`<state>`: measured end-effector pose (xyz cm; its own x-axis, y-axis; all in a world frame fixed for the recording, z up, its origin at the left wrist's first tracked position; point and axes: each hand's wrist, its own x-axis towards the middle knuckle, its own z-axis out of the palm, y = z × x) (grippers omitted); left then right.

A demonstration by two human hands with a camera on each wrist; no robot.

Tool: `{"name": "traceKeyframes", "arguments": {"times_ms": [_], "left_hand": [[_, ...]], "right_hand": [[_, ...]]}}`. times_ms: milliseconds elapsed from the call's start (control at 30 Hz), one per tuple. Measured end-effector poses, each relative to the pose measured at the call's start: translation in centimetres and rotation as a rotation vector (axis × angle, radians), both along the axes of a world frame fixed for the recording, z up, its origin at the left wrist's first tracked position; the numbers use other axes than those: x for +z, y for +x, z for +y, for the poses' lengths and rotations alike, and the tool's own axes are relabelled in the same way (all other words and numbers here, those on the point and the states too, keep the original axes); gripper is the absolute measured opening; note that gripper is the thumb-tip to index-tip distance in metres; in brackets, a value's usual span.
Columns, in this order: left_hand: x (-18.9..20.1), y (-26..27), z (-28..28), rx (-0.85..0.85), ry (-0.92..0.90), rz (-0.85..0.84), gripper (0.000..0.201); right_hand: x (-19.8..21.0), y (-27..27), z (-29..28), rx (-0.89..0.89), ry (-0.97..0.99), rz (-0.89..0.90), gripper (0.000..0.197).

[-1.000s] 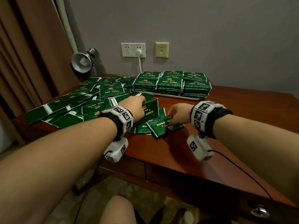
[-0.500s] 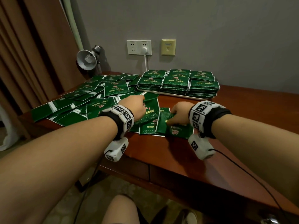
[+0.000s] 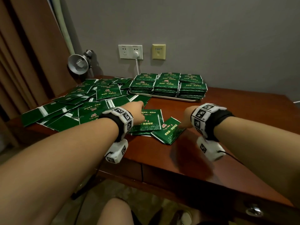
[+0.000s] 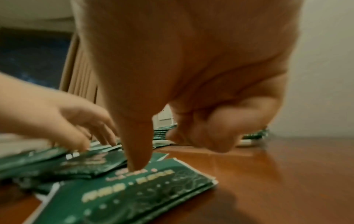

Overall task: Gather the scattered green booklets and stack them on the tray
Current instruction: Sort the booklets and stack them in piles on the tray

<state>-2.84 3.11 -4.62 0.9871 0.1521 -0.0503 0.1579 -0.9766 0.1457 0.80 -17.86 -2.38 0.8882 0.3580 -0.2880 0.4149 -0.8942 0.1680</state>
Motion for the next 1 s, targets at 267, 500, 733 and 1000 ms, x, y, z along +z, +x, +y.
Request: {"name": "traceKeyframes", "arguments": {"times_ms": [267, 500, 733, 1000], "left_hand": [[-2.0, 0.0, -0.9, -0.178, 0.146, 0.185, 0.107], [-2.7, -0.1, -0.6, -0.129, 0.081, 0.153, 0.090], [-2.1, -0.3, -0.4, -0.126, 0.108, 0.131, 0.119], [1.3, -0.6, 0.0, -0.129, 0.128, -0.012, 0.099]], "right_hand": [[-1.6, 0.9, 2.2, 0.283, 0.024, 0.057, 0.086], [-2.3, 1.2, 2.5, 0.295, 0.000, 0.095, 0.064], [-2.8, 0.4, 0.5, 0.114, 0.054, 0.150, 0.103], [-1.8, 0.5, -0.2, 0.184, 0.151, -0.036, 0.073]]}}
